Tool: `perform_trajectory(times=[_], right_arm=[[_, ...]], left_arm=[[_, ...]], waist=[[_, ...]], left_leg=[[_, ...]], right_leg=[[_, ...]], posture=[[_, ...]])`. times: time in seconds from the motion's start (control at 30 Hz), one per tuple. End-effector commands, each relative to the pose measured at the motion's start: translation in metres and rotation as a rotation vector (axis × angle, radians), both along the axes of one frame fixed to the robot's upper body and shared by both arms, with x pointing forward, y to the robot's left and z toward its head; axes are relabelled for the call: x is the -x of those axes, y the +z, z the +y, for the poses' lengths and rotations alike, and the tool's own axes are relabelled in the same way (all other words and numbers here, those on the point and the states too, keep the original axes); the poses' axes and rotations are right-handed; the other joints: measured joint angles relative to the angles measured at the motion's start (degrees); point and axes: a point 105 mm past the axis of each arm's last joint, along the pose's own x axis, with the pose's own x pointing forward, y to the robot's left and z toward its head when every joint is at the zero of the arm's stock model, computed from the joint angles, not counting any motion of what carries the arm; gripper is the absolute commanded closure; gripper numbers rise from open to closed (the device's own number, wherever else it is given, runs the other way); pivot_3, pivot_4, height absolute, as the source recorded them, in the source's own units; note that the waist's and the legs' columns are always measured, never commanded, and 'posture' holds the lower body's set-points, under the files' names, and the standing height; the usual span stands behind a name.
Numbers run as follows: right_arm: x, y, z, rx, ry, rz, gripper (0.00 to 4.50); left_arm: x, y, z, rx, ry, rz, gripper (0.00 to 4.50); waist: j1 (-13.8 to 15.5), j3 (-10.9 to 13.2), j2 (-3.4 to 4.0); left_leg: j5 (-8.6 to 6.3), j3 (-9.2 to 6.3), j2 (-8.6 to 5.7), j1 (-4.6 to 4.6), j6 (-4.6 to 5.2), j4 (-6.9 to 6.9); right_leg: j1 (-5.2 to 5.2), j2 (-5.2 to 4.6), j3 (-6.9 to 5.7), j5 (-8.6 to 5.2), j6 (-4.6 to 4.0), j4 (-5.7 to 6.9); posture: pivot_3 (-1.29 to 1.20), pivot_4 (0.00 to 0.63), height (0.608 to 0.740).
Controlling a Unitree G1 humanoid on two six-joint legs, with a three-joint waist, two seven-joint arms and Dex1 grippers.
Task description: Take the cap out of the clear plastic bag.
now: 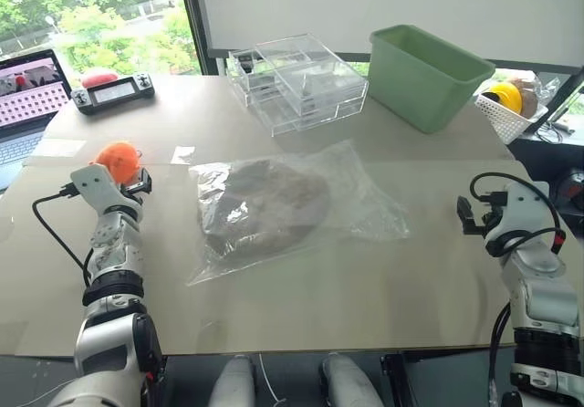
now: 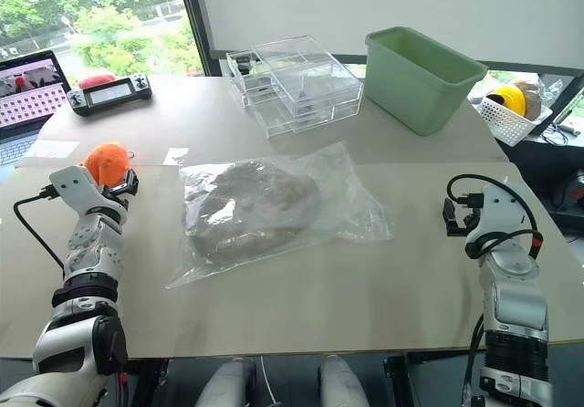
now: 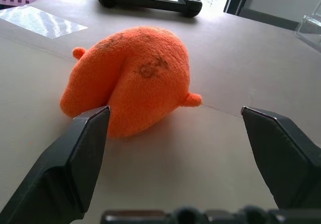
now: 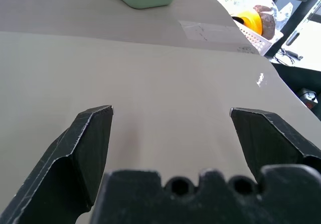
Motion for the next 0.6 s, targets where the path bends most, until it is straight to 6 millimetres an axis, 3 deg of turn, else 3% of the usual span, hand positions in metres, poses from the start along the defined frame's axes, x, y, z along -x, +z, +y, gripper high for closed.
perform_trajectory(times=[0.03, 0.1, 0.17, 0.23, 0.27, 0.33, 0.47, 0.6], right_arm=[[0.004, 0.025, 0.007, 0.030, 0.085, -0.067, 0.03], [0.014, 0.045, 0.024, 0.029, 0.252, -0.080, 0.03], [0.027, 0.065, 0.045, -0.017, 0.427, -0.089, 0.03], [0.048, 0.087, 0.072, -0.077, 0.641, -0.088, 0.03], [0.058, 0.094, 0.082, -0.098, 0.724, -0.078, 0.03], [0.072, 0.101, 0.096, -0.128, 0.835, -0.050, 0.03], [0.131, 0.100, 0.160, -0.218, 1.278, 0.103, 0.03], [0.133, 0.089, 0.174, -0.222, 1.291, 0.147, 0.03]], left_arm=[[-0.008, 0.032, -0.017, -0.104, -0.099, -0.088, 0.01], [-0.018, 0.060, -0.059, -0.148, -0.318, -0.159, 0.01], [-0.014, 0.087, -0.109, -0.214, -0.599, -0.222, 0.01], [0.013, 0.099, -0.156, -0.288, -0.934, -0.235, 0.01], [0.025, 0.100, -0.168, -0.305, -1.043, -0.221, 0.01], [0.041, 0.101, -0.178, -0.315, -1.169, -0.187, 0.01], [0.091, 0.080, -0.197, -0.444, -1.535, 0.011, 0.01], [0.100, 0.062, -0.205, -0.526, -1.599, 0.082, 0.01]], waist=[[0.01, 0.00, 0.00], [0.42, 0.05, 0.00], [0.68, 0.06, 0.01], [0.59, 0.05, 0.02], [0.34, 0.05, 0.02], [-0.28, 0.05, 0.03], [-1.72, 0.06, 0.03], [-1.23, 0.03, -0.05]], left_leg=[[0.00, 0.00, 0.00, 0.00, 0.00, 0.00], [0.00, -0.01, -0.01, -0.04, 0.00, 0.00], [0.01, -0.11, -0.05, -0.20, -0.02, 0.03], [0.02, -0.17, -0.07, -0.34, -0.03, 0.09], [0.02, -0.16, -0.07, -0.36, -0.03, 0.10], [0.01, -0.15, -0.05, -0.27, -0.04, 0.06], [-0.01, -0.08, 0.03, 0.10, 0.01, -0.07], [0.00, -0.05, 0.11, 0.14, 0.02, 0.07]], right_leg=[[0.00, 0.00, 0.00, 0.00, 0.00, 0.00], [-0.02, 0.00, -0.01, 0.00, 0.00, -0.01], [-0.04, 0.00, -0.02, -0.01, 0.02, -0.04], [-0.02, 0.00, -0.01, -0.01, 0.05, -0.07], [-0.01, 0.00, 0.00, -0.01, 0.05, -0.10], [0.06, 0.01, 0.00, -0.03, 0.07, -0.11], [0.20, 0.08, 0.10, -0.20, 0.15, 0.00], [0.26, 0.17, 0.12, -0.35, 0.37, -0.03]], posture=[[0.00, 0.150, 0.735], [0.00, 0.150, 0.735], [0.00, 0.150, 0.735], [0.00, 0.150, 0.735], [0.00, 0.150, 0.735], [0.00, 0.150, 0.735], [0.00, 0.150, 0.735], [0.00, 0.150, 0.735]])
